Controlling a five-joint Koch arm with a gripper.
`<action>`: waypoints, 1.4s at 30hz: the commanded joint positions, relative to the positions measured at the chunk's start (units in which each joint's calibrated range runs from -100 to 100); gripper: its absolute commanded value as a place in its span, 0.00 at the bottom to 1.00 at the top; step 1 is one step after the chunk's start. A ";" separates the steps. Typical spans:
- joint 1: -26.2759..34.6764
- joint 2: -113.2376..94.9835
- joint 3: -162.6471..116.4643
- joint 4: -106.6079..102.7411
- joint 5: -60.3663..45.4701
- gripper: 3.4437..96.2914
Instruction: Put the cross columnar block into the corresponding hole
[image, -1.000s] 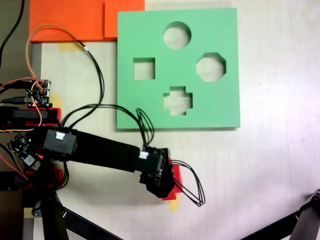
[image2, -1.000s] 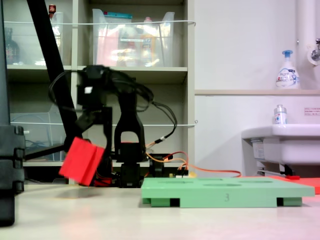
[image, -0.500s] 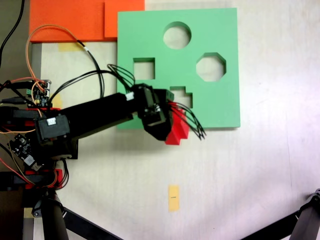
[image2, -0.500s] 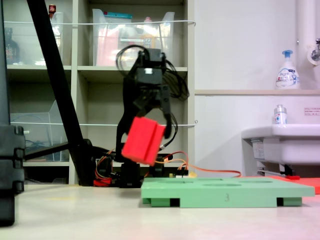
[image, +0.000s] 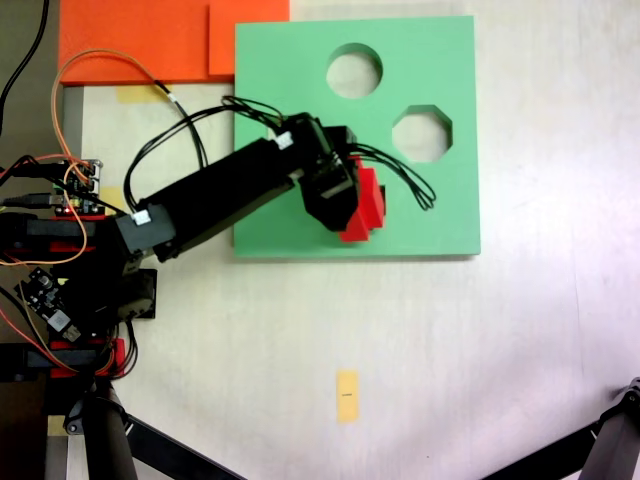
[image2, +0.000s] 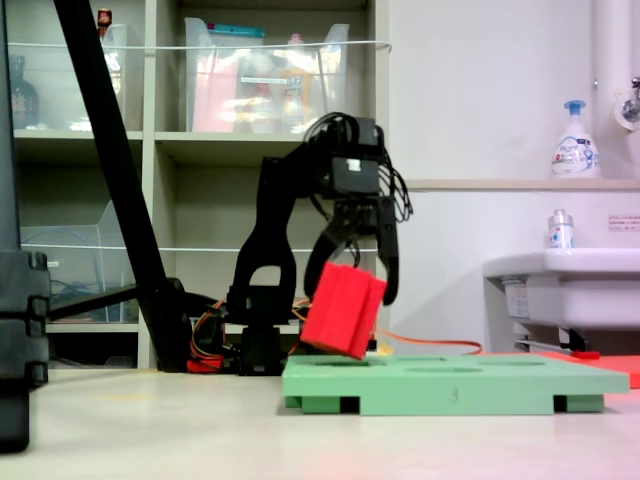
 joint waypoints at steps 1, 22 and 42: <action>0.83 0.45 3.78 -1.96 0.98 0.36; 2.30 9.67 3.78 -0.51 2.59 0.36; 1.37 13.86 3.18 1.70 1.71 0.54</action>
